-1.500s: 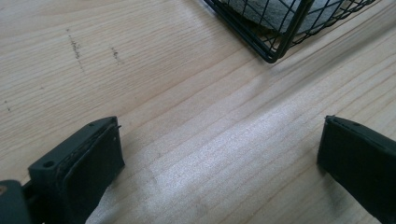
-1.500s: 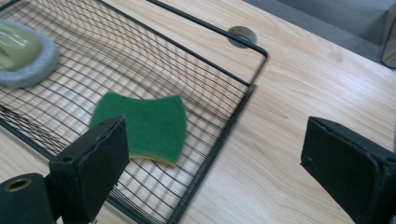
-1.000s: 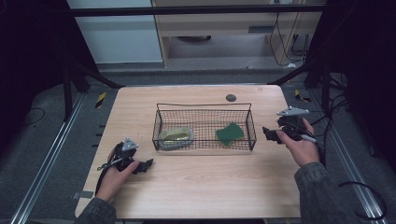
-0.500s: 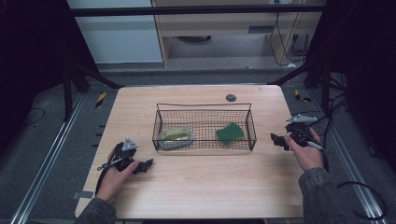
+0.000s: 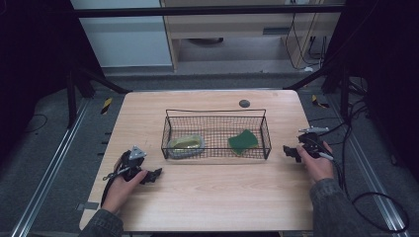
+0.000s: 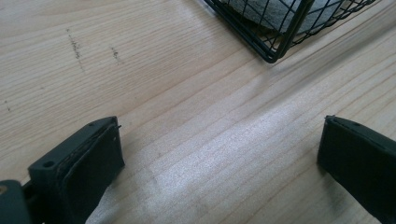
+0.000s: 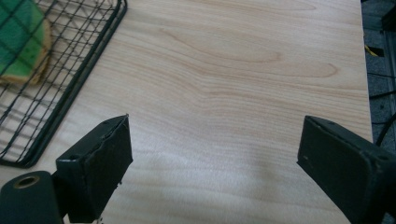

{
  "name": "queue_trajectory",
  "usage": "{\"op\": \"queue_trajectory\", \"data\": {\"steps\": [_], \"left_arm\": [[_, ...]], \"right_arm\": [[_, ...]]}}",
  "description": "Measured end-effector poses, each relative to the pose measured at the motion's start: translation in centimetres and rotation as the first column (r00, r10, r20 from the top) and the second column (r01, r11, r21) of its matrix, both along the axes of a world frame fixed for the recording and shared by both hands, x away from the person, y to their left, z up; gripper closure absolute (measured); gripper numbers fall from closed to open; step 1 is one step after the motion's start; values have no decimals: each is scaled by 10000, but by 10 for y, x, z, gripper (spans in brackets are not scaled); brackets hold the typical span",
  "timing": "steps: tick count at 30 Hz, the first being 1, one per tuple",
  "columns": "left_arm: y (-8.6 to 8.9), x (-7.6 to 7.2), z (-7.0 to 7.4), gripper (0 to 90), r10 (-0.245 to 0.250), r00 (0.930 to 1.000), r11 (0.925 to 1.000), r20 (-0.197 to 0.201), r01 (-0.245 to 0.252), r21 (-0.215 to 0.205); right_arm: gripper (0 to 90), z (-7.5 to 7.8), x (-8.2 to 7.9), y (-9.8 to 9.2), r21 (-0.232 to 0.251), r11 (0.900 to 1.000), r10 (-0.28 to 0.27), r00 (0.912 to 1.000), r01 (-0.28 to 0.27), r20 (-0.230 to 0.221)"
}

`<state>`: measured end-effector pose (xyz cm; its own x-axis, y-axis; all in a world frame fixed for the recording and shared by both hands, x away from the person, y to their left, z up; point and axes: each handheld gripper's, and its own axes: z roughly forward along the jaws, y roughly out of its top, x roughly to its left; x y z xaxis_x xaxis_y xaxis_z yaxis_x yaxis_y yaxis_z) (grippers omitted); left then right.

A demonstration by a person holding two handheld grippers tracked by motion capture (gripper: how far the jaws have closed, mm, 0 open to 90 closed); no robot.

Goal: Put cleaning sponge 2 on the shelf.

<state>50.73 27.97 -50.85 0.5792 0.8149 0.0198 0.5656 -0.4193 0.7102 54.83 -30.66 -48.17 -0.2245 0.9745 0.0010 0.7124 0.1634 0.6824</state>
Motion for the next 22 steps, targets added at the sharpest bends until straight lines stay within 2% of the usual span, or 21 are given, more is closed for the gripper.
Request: {"op": "queue_trajectory", "data": {"steps": [2, 3, 4, 9, 11, 12, 16, 18, 19, 22], "left_arm": [[0, 0, 0, 0, 2, 10000, 10000, 2, -2, -2], [0, 0, 0, 0, 3, 10000, 10000, 3, -3, -4], [0, 0, 0, 0, 6, 10000, 10000, 3, -6, -6], [0, 0, 0, 0, 10, 10000, 10000, 1, -10, -3], [0, 1, 0, 0, 20, 10000, 10000, 11, -20, -7], [0, 1, 0, 0, 31, 10000, 10000, 15, -31, -26], [0, 2, 0, 0, 24, 10000, 10000, 16, -24, -5], [0, 2, 0, 0, 19, 10000, 10000, 17, -19, 10], [0, 2, 0, 0, 23, 10000, 10000, 20, -23, 2], [0, 2, 0, 0, 23, 10000, 10000, 19, -23, 4]], "right_arm": [[100, -2, 2, 0, -57, 9999, -100, 9999, 101, 33], [105, -5, 4, -1, -135, 9983, -569, 9980, 573, 280], [99, -7, 6, -1, -14, 9975, -710, 9970, 711, 311], [95, -17, 9, 1, 116, 9947, -1030, 9936, 1026, 472], [85, -24, 9, 2, 252, 9906, -1354, 9897, 1343, 464], [55, -30, 10, 6, 120, 9901, -1406, 9876, 1401, 705], [56, -29, 12, 11, 240, 9905, -1364, 9885, 1351, 659], [50, -29, 11, 14, 218, 9887, -1492, 9867, 1481, 642], [45, -30, 10, 17, 190, 9839, -1784, 9818, 1775, 648], [29, -30, 9, 18, 171, 9811, -1932, 9793, 1925, 609]]}}
